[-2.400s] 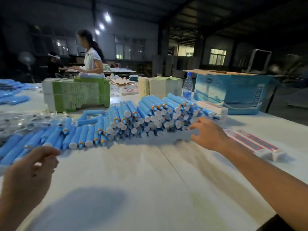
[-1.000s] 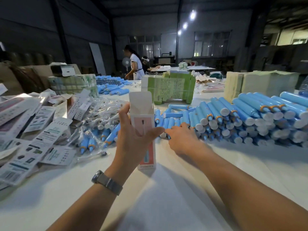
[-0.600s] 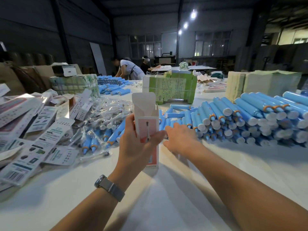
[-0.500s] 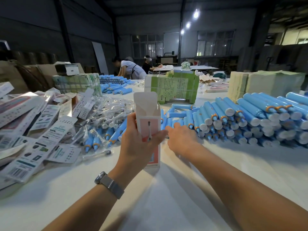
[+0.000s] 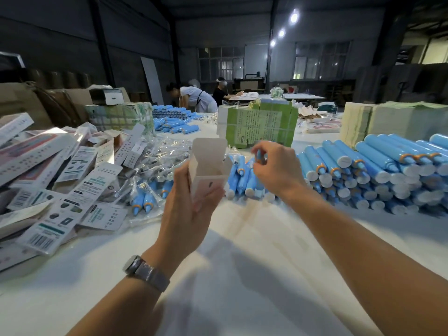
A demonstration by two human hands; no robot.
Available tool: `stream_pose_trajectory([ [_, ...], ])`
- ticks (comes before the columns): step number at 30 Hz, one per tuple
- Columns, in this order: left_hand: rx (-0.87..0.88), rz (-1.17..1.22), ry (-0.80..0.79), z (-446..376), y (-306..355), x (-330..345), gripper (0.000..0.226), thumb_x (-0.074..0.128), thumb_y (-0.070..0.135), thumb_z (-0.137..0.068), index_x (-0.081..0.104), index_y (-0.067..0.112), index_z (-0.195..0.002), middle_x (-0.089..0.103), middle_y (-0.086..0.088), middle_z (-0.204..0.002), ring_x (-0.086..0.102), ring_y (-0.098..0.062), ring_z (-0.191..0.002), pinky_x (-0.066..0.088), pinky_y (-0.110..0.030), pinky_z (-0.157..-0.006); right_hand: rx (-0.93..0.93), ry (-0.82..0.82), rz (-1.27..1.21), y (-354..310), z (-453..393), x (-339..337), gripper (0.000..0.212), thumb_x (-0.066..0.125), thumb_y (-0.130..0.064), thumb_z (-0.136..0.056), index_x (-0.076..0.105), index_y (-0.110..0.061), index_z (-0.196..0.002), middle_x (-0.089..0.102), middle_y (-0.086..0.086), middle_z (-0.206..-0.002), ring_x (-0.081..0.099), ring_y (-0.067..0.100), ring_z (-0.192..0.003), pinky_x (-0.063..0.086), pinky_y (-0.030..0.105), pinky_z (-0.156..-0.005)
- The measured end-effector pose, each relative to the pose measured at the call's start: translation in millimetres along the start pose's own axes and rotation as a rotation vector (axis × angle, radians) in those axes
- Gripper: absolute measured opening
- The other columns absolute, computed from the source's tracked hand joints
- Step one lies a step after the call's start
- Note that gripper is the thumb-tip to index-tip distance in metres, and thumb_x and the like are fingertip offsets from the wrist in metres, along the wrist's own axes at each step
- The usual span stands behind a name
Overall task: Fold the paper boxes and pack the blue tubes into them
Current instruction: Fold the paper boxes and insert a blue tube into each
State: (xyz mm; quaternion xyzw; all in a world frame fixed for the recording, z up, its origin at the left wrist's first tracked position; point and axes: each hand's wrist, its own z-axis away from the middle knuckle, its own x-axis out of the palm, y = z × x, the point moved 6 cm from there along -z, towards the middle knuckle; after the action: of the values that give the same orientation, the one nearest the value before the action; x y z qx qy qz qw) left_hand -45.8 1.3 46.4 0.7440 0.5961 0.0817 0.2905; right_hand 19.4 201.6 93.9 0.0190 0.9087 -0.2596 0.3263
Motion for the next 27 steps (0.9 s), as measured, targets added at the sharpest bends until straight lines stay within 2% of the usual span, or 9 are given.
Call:
stream_pose_trajectory([
  [3, 0.025, -0.036, -0.007, -2, -7, -4, 0.038, 0.051, 0.042, -0.093, 0.036, 0.033, -0.126, 0.057, 0.01, -0.105, 0.056, -0.011, -0.084, 0.043, -0.018, -0.07, -0.064, 0.203, -0.318, -22, -4, -31, 0.034, 0.074, -0.016, -0.086, 0.06, -0.013, -0.117, 0.063, -0.011, -0.079, 0.061, 0.0, -0.068, 0.05, 0.011, -0.065],
  [5, 0.014, -0.093, 0.035, -3, -12, -10, 0.034, 0.054, 0.033, -0.095, 0.041, 0.021, -0.124, 0.056, 0.001, -0.103, 0.054, -0.015, -0.082, 0.041, -0.018, -0.068, -0.093, 0.303, -0.538, -37, -5, -53, 0.031, 0.073, -0.02, -0.088, 0.056, -0.014, -0.113, 0.066, -0.006, -0.081, 0.065, 0.004, -0.071, 0.052, 0.016, -0.065],
  [8, -0.033, -0.118, 0.066, -2, -16, -12, 0.029, 0.057, 0.029, -0.093, 0.04, 0.024, -0.115, 0.06, -0.003, -0.103, 0.056, -0.019, -0.082, 0.042, -0.018, -0.065, -0.126, 0.359, -0.757, -56, -1, -75, 0.025, 0.072, -0.02, -0.088, 0.055, -0.021, -0.106, 0.068, 0.007, -0.091, 0.068, 0.018, -0.078, 0.057, 0.031, -0.066],
  [13, -0.031, -0.153, 0.107, -1, -17, -13, 0.03, 0.063, 0.026, -0.094, 0.038, 0.035, -0.106, 0.059, -0.002, -0.099, 0.053, -0.016, -0.082, 0.039, -0.007, -0.067, -0.207, 0.399, -0.861, -68, 5, -91, 0.029, 0.073, -0.013, -0.087, 0.052, -0.017, -0.106, 0.069, 0.002, -0.088, 0.07, 0.015, -0.08, 0.055, 0.03, -0.067],
  [15, -0.043, -0.165, 0.118, -2, -18, -13, 0.031, 0.062, 0.027, -0.093, 0.035, 0.037, -0.104, 0.059, -0.003, -0.096, 0.055, -0.021, -0.08, 0.038, -0.01, -0.065, -0.206, 0.42, -0.916, -67, 4, -96, 0.027, 0.073, -0.011, -0.086, 0.053, -0.017, -0.104, 0.07, -0.004, -0.084, 0.069, 0.015, -0.076, 0.053, 0.027, -0.061],
  [19, -0.036, -0.179, 0.131, -3, -17, -13, 0.026, 0.061, 0.028, -0.091, 0.042, 0.021, -0.107, 0.058, -0.003, -0.096, 0.054, -0.025, -0.082, 0.034, -0.024, -0.065, -0.183, 0.476, -1.015, -64, 3, -104, 0.026, 0.073, -0.013, -0.086, 0.054, -0.017, -0.103, 0.07, -0.012, -0.074, 0.068, 0.01, -0.071, 0.05, 0.023, -0.055],
  [22, -0.015, -0.178, 0.113, -3, -15, -12, 0.026, 0.061, 0.028, -0.091, 0.039, 0.023, -0.104, 0.058, -0.003, -0.094, 0.053, -0.023, -0.079, 0.036, -0.024, -0.063, -0.211, 0.415, -1.001, -71, 7, -95, 0.026, 0.073, -0.009, -0.086, 0.054, -0.016, -0.102, 0.07, -0.009, -0.077, 0.069, 0.011, -0.072, 0.051, 0.023, -0.056],
  [25, 0.009, -0.175, 0.11, -2, -12, -12, 0.027, 0.061, 0.028, -0.091, 0.037, 0.026, -0.102, 0.056, 0.002, -0.092, 0.051, -0.018, -0.077, 0.037, -0.023, -0.063, -0.275, 0.334, -0.904, -83, 13, -79, 0.029, 0.075, -0.009, -0.084, 0.054, -0.014, -0.103, 0.07, -0.002, -0.084, 0.068, 0.012, -0.074, 0.056, 0.028, -0.063],
  [27, -0.014, -0.171, 0.109, -2, -14, -12, 0.026, 0.061, 0.03, -0.091, 0.037, 0.025, -0.102, 0.056, -0.002, -0.091, 0.052, -0.022, -0.078, 0.038, -0.027, -0.064, -0.33, 0.286, -0.859, -90, 17, -70, 0.032, 0.076, -0.01, -0.083, 0.053, -0.016, -0.104, 0.07, -0.001, -0.087, 0.067, 0.011, -0.075, 0.057, 0.028, -0.067],
])
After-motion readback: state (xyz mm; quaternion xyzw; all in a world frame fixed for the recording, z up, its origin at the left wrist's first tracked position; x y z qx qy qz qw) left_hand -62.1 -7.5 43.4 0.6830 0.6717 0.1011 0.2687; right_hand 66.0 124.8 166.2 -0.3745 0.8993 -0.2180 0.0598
